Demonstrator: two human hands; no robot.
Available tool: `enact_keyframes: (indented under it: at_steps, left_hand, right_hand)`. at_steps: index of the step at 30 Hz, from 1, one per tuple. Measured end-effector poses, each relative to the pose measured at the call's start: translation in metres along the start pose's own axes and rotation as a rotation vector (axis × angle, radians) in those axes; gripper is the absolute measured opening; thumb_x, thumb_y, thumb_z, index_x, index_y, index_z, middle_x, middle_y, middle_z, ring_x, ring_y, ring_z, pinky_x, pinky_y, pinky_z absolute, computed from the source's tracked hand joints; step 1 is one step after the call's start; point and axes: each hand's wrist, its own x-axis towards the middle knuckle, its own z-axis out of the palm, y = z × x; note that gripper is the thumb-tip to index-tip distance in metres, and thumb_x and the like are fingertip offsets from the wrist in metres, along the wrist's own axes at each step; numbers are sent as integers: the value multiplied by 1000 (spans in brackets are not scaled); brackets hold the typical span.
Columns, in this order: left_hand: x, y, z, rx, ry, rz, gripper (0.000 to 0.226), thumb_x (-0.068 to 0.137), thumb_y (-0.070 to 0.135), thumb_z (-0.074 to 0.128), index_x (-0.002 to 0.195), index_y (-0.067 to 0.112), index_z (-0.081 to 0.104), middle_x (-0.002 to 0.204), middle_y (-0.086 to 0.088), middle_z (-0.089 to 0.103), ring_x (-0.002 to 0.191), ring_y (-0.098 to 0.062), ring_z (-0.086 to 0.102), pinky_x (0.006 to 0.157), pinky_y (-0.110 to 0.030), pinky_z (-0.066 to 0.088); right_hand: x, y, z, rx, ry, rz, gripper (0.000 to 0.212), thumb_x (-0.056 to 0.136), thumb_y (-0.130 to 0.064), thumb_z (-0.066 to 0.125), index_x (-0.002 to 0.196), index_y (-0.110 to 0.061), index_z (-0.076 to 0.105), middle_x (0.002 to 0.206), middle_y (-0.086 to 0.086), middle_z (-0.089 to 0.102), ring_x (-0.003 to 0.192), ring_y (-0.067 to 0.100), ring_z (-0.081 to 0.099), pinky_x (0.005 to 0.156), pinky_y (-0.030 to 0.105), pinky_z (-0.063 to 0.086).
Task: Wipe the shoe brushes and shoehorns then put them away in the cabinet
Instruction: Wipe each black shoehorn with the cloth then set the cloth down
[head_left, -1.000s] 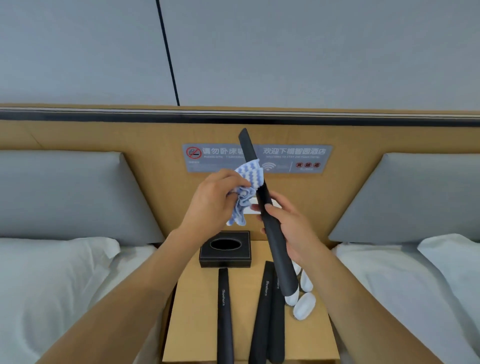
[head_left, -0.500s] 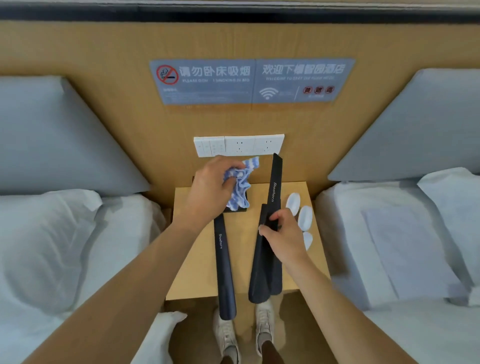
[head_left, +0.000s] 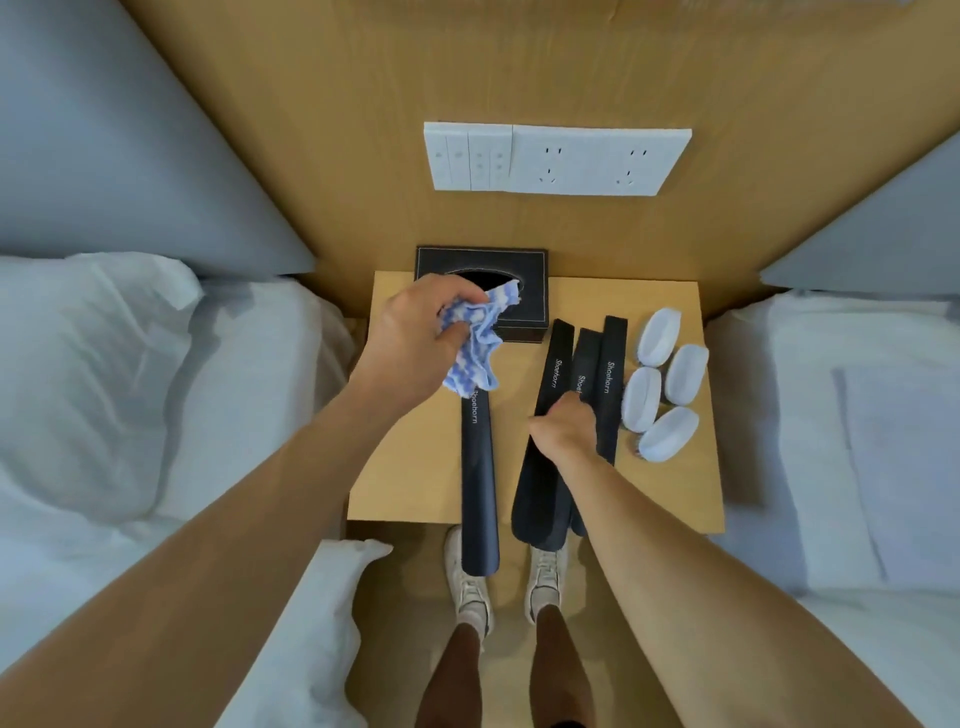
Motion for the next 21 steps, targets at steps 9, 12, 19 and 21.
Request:
enact_keyframes:
  at_steps: [9,12,19,21]
  left_hand:
    - [-6,-23,15,-6,-27,-32,33,86,0,56,109,21,65,106,7,63,90,-4,56,72,-6,41]
    - [-7,-20,18,-40,-37,-58,33,86,0,56,109,22,65,106,7,64,92,-6,57,76,-16,47]
    - [-4,15,-13,-209,-141,-33,28,86,-6,58,106,13,65,98,-2,67,90,-19,62,82,-38,52]
    - [-2,32,-28,-285,-158,-16,27,86,-7,59,105,11,66,98,-3,68,91,-17,64,77,-26,53]
  right_hand:
    - [29,-3,28,-75,8,31,41,84,-6,65,123,-4,52,126,18,54,108,34,62,82,35,54]
    - [31,-4,18,-86,-39,28,32,87,-8,61,117,-4,55,118,17,62,96,29,62,66,30,52]
    - [-19,-54,-80,411,-91,-576,53,90,-3,67,133,-30,54,138,-8,53,112,3,61,82,21,55]
    - [-45,-77,-118,375,-123,-813,57,87,-4,72,131,-37,57,132,-12,56,112,-7,58,83,11,52]
